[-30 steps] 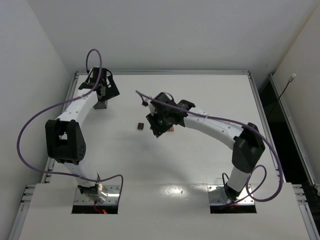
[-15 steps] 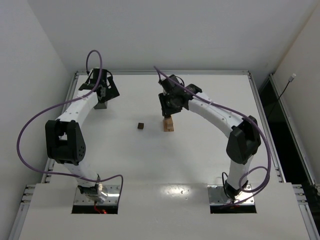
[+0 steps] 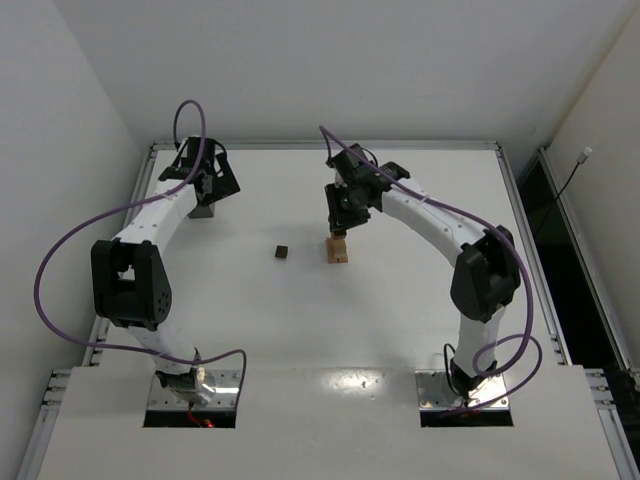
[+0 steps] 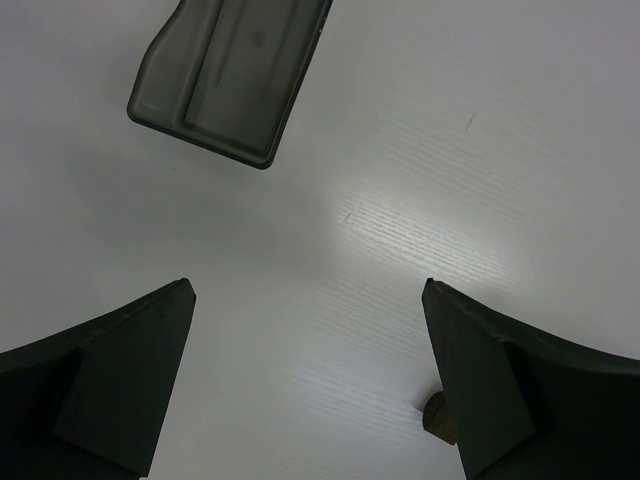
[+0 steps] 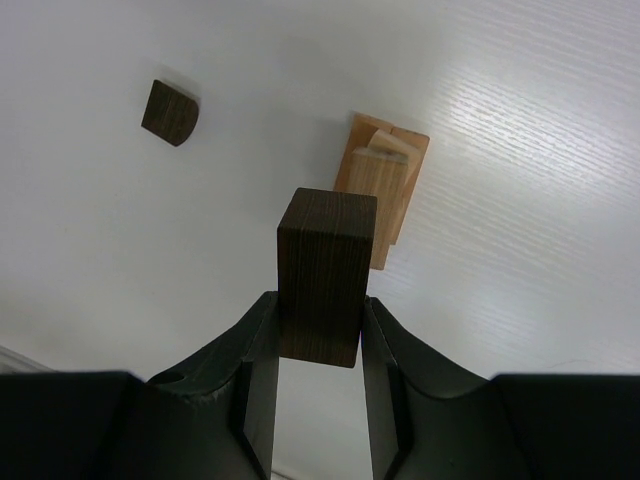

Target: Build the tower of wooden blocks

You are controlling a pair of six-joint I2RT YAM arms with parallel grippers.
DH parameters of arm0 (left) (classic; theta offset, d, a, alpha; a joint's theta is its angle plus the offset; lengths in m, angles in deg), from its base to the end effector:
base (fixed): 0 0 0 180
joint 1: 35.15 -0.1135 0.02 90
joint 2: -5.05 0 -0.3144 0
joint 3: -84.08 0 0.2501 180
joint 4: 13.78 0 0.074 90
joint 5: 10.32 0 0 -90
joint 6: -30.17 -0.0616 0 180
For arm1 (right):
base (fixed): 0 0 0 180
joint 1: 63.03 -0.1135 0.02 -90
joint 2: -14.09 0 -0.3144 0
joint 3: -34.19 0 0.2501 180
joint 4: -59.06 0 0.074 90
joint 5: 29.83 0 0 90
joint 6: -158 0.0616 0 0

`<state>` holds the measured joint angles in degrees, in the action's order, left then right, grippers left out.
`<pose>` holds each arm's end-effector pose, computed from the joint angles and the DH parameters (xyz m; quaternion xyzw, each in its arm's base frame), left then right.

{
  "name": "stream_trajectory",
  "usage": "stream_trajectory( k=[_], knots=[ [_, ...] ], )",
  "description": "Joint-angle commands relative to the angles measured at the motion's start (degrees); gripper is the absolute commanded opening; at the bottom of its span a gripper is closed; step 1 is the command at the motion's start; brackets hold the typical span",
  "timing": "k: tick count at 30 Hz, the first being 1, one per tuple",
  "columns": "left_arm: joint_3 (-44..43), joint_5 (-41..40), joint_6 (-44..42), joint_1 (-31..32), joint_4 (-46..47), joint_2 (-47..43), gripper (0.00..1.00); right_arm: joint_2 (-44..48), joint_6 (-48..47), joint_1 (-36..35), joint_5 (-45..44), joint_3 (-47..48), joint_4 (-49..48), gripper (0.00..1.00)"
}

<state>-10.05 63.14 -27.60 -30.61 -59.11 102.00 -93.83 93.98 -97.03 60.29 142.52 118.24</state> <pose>0.3968 -0.0139 0.3142 -0.2711 0.8852 0.0160 0.3778 0.3623 0.2446 0.2985 -0.0676 0.9607 0.1354 0.2326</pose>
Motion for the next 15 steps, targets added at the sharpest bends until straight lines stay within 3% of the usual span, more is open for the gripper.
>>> stream_trajectory(
  k=[1, 15],
  knots=[
    [-1.4, -0.7, 0.9, 0.5, 1.7, -0.8, 0.96, -0.7, 0.7, 0.2, 2.4, 0.3, -0.7, 0.00],
    [-0.8, -0.7, 0.9, 0.5, 1.7, -0.3, 0.96, -4.7, 0.7, 2.6, 3.1, 1.1, -0.7, 0.00]
  ],
)
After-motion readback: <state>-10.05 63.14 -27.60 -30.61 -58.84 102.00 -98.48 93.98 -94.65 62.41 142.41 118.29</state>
